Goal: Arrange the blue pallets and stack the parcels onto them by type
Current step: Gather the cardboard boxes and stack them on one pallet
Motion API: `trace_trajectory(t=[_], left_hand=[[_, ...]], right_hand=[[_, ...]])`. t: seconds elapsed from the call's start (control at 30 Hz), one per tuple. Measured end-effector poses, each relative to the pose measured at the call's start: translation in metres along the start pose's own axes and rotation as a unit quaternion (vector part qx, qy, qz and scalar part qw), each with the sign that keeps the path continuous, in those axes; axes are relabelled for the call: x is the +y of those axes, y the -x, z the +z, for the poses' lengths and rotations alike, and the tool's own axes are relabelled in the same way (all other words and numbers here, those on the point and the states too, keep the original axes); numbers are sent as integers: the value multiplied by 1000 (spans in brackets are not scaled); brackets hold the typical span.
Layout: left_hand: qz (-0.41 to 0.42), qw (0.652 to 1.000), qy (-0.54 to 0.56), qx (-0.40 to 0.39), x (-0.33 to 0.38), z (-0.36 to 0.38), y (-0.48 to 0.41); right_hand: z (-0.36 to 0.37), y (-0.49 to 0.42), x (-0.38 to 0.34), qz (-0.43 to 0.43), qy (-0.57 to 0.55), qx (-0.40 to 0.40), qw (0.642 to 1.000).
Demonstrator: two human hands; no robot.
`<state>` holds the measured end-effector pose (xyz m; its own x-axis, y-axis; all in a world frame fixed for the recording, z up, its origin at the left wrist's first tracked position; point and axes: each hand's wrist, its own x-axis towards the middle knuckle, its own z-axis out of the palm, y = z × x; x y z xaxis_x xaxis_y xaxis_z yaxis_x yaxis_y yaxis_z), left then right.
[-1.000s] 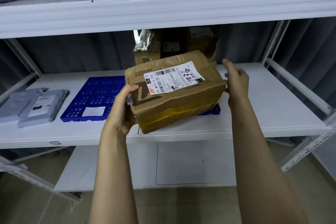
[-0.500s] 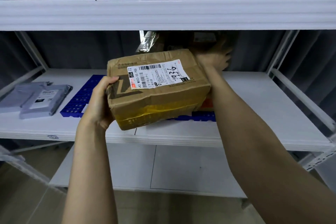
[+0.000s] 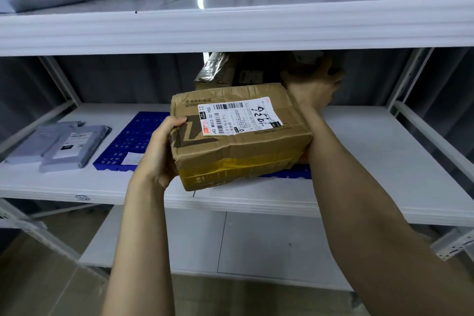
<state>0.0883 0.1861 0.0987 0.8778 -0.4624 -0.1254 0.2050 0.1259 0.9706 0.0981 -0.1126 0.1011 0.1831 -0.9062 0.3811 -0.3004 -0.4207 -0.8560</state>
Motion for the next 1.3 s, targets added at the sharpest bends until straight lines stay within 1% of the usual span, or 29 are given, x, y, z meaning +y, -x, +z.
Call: trace_trajectory(t=[0.13,0.27,0.33,0.43,0.53,0.6,0.73,0.93,1.1,1.3], left_hand=[[-17,1000,-18,-14,-5,18,1],[-28,999,-16,-2,-13,43,1],[-19,1000,7,6,-15,60,3],[-7,998,49,45,-20,85,1],[-15,991,91,100,-25,114,-4],[-15,986,127,108,-29,136,-8],[-8,973,169,158,-30,180,-17],[-53,956,213,195,-19,230,-37],[-81,939,255,214,-16,250,-58],[-110,931,241,251,-11,255,-78]], right_hand=[[-28,-11,20,22,-57,49,997],[-61,-17,46,32,-58,74,995],[-75,-15,62,37,-62,89,993],[-90,-8,85,50,-73,104,991],[-101,-2,102,58,-72,108,990],[-106,3,108,52,-74,107,990],[-108,11,111,52,-89,104,989],[-104,12,103,38,-90,125,987],[-94,7,89,14,-97,126,987],[-76,0,79,-3,-88,100,991]])
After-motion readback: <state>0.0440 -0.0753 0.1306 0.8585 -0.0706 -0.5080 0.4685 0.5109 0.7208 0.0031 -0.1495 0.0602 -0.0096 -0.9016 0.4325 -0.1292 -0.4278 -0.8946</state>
